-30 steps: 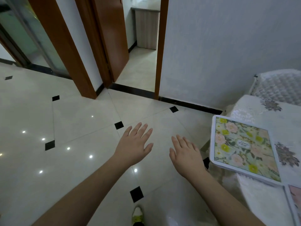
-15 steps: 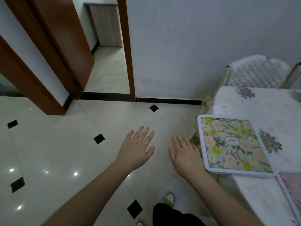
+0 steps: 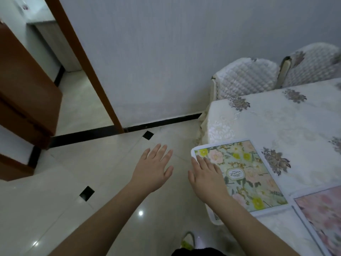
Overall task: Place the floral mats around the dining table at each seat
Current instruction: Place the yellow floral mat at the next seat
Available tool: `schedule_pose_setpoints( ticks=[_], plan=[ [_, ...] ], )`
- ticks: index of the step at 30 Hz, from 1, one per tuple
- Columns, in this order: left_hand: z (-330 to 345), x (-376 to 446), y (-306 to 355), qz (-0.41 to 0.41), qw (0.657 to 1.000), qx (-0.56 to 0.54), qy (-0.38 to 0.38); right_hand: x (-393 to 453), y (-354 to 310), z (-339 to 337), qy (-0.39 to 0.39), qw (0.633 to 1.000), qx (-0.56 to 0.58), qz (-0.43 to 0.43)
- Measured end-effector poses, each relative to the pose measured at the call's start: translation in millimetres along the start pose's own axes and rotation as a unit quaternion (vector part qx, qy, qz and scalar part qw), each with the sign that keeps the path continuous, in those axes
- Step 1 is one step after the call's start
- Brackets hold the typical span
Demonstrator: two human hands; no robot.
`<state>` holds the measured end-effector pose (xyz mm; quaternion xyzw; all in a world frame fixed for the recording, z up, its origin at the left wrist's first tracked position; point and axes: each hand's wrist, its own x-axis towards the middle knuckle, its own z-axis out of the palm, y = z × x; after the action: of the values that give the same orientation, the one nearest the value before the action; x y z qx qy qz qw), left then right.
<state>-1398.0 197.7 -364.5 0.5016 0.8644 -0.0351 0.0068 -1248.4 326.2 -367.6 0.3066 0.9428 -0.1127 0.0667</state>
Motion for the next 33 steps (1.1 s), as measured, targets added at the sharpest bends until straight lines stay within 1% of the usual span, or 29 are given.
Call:
schedule_pose_setpoints(
  ticks=[5, 9, 13, 14, 17, 19, 23, 25, 28, 31, 33],
  plan=[
    [3, 43, 14, 0.062, 0.998, -0.003, 0.017, 7, 21, 6, -0.023, 0.998, 0.028, 0.054],
    [11, 73, 19, 0.106, 0.994, -0.004, 0.006, 16, 33, 16, -0.024, 0.996, 0.033, 0.082],
    [23, 102, 31, 0.180, 0.983, -0.037, 0.003, 26, 40, 24, -0.017, 0.988, 0.052, 0.141],
    [26, 111, 35, 0.205, 0.977, -0.051, 0.009, 30, 40, 25, 0.000, 0.987, 0.053, 0.152],
    [32, 135, 40, 0.277, 0.958, -0.075, 0.016, 40, 41, 28, -0.019, 0.975, 0.087, 0.202],
    [36, 153, 38, 0.320, 0.944, -0.076, 0.016, 47, 35, 28, -0.008, 0.966, 0.088, 0.245],
    [41, 174, 28, 0.396, 0.915, -0.072, 0.012, 59, 13, 29, -0.028, 0.946, 0.081, 0.312],
    [42, 180, 25, 0.421, 0.904, -0.080, 0.010, 64, 3, 27, -0.034, 0.935, 0.089, 0.342],
    [44, 187, 21, 0.456, 0.886, -0.087, 0.007, 63, -5, 21, 0.005, 0.915, 0.090, 0.392],
    [47, 195, 27, 0.494, 0.866, -0.080, -0.014, 51, -5, 24, -0.005, 0.903, 0.100, 0.417],
    [48, 199, 36, 0.521, 0.851, -0.064, -0.025, 41, -4, 24, 0.005, 0.893, 0.101, 0.438]
  ],
)
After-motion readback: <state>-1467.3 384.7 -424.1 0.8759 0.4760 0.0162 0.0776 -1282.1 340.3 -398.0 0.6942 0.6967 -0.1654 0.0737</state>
